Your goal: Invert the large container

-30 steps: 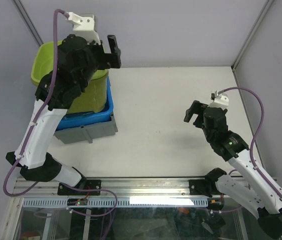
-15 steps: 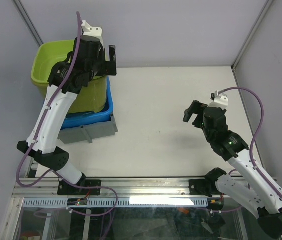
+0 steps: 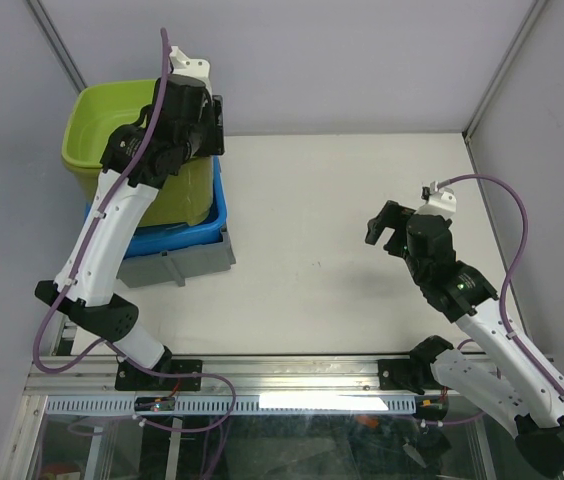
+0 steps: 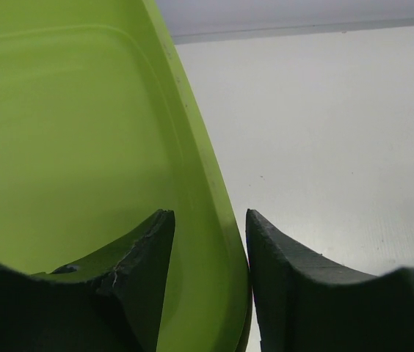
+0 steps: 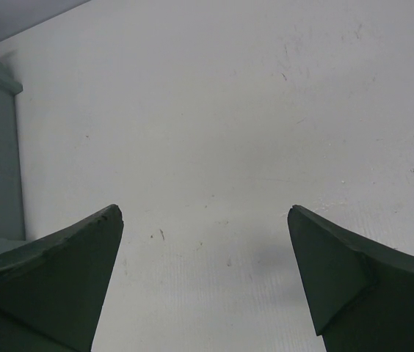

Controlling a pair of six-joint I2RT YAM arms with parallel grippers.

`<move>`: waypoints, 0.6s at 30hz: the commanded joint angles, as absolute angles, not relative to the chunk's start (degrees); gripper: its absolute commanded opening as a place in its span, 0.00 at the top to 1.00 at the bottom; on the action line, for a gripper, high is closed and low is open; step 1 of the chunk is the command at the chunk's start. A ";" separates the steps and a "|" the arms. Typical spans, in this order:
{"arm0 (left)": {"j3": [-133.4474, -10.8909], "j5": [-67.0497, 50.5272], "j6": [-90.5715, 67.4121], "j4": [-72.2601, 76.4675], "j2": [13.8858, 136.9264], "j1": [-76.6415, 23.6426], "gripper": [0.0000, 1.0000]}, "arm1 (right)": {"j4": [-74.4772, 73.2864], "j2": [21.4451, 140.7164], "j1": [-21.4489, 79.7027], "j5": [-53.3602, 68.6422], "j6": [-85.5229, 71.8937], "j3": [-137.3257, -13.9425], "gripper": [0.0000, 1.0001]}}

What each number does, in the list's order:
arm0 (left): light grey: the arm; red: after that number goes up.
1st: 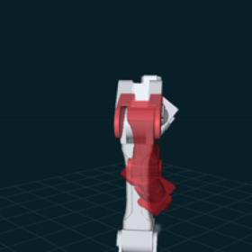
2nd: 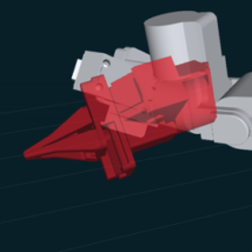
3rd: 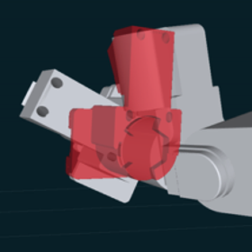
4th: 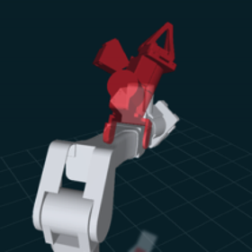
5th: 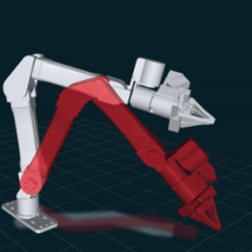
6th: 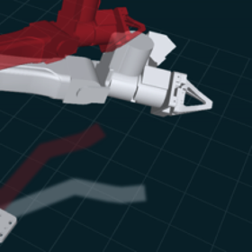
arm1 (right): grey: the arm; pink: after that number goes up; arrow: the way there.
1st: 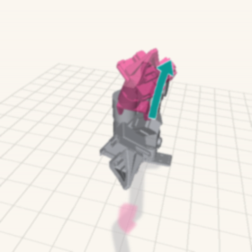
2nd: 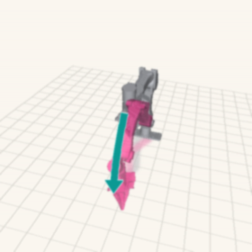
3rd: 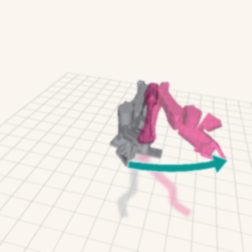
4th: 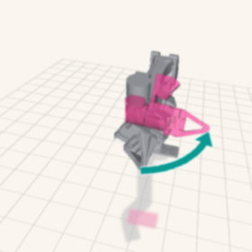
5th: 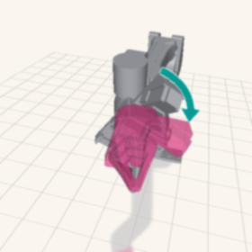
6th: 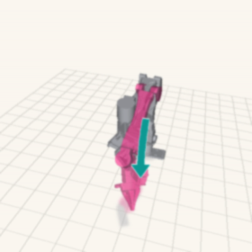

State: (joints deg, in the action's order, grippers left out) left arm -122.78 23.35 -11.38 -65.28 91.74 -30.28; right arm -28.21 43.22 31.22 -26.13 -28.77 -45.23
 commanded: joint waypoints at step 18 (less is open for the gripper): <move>-121.57 23.36 -10.60 -62.85 87.51 -30.10 0.95 | -27.07 41.31 31.05 -25.42 -31.20 -46.49 0.01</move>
